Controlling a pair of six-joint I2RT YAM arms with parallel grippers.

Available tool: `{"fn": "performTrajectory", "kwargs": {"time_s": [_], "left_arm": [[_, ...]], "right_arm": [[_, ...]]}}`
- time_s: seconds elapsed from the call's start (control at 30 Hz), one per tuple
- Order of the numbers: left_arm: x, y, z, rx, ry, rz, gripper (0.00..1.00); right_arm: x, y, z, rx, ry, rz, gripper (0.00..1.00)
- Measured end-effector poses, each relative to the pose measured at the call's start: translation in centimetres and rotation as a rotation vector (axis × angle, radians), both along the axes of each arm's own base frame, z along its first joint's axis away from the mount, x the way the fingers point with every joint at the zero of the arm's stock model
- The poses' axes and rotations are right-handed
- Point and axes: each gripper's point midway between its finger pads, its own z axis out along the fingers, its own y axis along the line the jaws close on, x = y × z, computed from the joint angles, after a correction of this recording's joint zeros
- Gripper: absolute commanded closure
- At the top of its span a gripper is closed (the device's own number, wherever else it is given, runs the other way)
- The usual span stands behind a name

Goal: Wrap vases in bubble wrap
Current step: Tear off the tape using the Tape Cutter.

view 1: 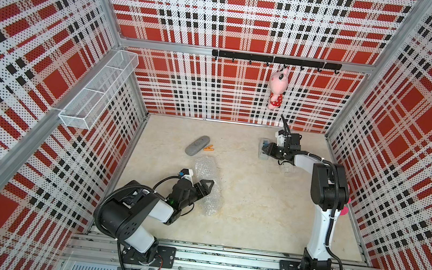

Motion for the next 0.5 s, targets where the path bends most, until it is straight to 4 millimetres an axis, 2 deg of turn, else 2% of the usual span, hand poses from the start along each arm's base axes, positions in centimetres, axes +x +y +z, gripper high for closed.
{"fn": "performTrajectory", "kwargs": {"time_s": [0.37, 0.5], "left_arm": [[0.02, -0.02, 0.02, 0.0, 0.0, 0.0, 0.56], [0.02, -0.02, 0.02, 0.0, 0.0, 0.0, 0.56]], "right_arm": [[0.15, 0.15, -0.14, 0.021, -0.002, 0.005, 0.75], [0.29, 0.06, -0.24, 0.023, -0.005, 0.002, 0.8]]}}
